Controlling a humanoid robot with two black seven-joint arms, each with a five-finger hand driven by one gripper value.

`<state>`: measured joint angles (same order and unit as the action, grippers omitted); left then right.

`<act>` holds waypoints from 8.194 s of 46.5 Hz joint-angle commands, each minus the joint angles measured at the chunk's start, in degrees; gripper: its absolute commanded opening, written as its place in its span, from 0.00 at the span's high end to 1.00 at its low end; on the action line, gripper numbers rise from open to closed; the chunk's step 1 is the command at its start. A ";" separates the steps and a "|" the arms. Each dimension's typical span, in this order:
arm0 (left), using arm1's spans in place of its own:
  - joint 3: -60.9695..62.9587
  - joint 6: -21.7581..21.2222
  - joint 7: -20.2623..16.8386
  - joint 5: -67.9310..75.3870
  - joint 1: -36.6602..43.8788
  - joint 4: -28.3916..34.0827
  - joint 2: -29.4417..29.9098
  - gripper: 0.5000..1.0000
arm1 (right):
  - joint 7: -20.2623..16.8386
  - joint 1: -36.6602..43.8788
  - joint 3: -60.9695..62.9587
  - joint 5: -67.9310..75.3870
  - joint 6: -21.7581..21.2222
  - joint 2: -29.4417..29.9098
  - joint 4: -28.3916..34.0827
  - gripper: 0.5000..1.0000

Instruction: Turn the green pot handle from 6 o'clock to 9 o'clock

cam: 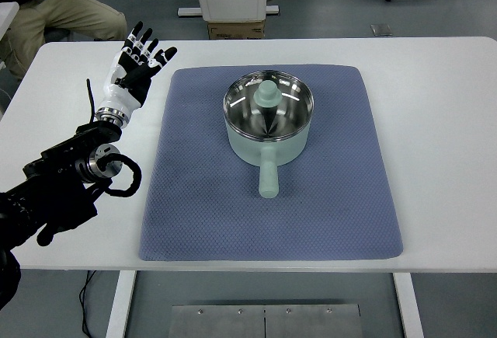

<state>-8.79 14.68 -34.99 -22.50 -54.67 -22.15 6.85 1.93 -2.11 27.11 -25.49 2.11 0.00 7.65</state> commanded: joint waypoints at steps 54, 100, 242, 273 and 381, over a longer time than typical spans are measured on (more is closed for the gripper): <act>0.09 0.17 -0.01 0.09 -0.70 0.09 0.79 0.00 | 0.00 0.00 0.05 0.00 0.00 0.00 0.00 0.00; 0.00 0.79 -0.01 2.02 -1.93 0.00 4.48 0.00 | 0.00 0.00 0.05 0.00 0.00 0.00 0.00 0.00; -0.44 0.44 -0.01 57.30 -25.93 -38.23 21.36 0.00 | 0.00 0.00 -0.04 0.00 0.00 0.00 0.00 0.00; -0.26 0.70 -0.01 79.18 -30.50 -44.20 20.22 0.00 | -0.09 0.00 0.05 0.00 0.00 0.00 0.00 0.00; 41.05 -0.79 -0.01 95.19 -54.32 -51.24 7.21 0.00 | 0.00 0.00 0.05 0.00 0.00 0.00 0.00 0.00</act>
<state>32.25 13.88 -35.00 74.32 -108.76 -73.45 14.07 1.92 -2.12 27.11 -25.49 2.11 0.00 7.65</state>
